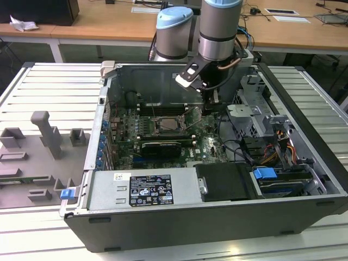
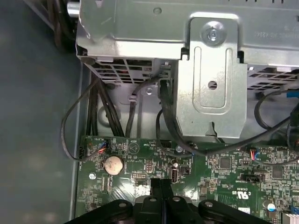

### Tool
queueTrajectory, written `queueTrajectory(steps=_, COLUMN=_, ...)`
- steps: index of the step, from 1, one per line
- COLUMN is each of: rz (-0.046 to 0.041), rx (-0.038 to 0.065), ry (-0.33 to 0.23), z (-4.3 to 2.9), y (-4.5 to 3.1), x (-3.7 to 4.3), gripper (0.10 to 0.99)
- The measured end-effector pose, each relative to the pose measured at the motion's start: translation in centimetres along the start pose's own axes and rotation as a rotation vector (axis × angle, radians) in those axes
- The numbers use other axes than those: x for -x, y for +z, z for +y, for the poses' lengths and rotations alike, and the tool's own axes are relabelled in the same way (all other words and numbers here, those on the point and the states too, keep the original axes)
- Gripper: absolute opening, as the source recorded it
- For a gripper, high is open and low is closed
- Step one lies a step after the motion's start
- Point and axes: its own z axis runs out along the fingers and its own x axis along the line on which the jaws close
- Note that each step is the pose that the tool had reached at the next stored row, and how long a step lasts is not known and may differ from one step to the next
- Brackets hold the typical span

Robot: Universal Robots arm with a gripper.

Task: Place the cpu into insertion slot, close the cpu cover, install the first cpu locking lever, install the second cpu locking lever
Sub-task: 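Close the cpu cover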

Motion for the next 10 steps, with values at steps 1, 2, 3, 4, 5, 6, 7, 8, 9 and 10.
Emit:
queueTrajectory(steps=1, rz=-0.0001, rx=0.000, ry=0.000, z=-0.06, y=0.01, x=0.00, gripper=0.106)
queueTrajectory(steps=2, rz=0.0003, rx=0.000, ry=0.000, z=-0.23, y=0.03, x=-0.01, gripper=0.106)
queueTrajectory(steps=3, rz=0.0002, rx=0.000, ry=0.000, z=-0.42, y=0.04, x=-0.02, gripper=0.106)
queueTrajectory(steps=4, rz=0.0003, rx=0.000, ry=0.000, z=-0.52, y=0.05, x=-0.03, gripper=0.106)
queueTrajectory(steps=5, rz=0.0002, rx=0.000, ry=0.000, z=-0.58, y=0.06, x=-0.03, gripper=0.106)
queueTrajectory(steps=6, rz=0.0001, rx=0.000, ry=0.000, z=-0.63, y=0.06, x=-0.03, gripper=0.106)
queueTrajectory(steps=7, rz=0.0001, rx=0.000, ry=0.000, z=-0.67, y=0.07, x=-0.03, gripper=0.106)
queueTrajectory(steps=8, rz=0.0002, rx=0.000, ry=0.000, z=-0.74, y=0.08, x=-0.04, gripper=0.106)
queueTrajectory(steps=9, rz=0.0002, rx=0.000, ry=0.000, z=-0.95, y=0.09, x=-0.05, gripper=0.106)
queueTrajectory(steps=10, rz=0.0002, rx=0.000, ry=0.000, z=-1.04, y=0.09, x=-0.05, gripper=0.106)
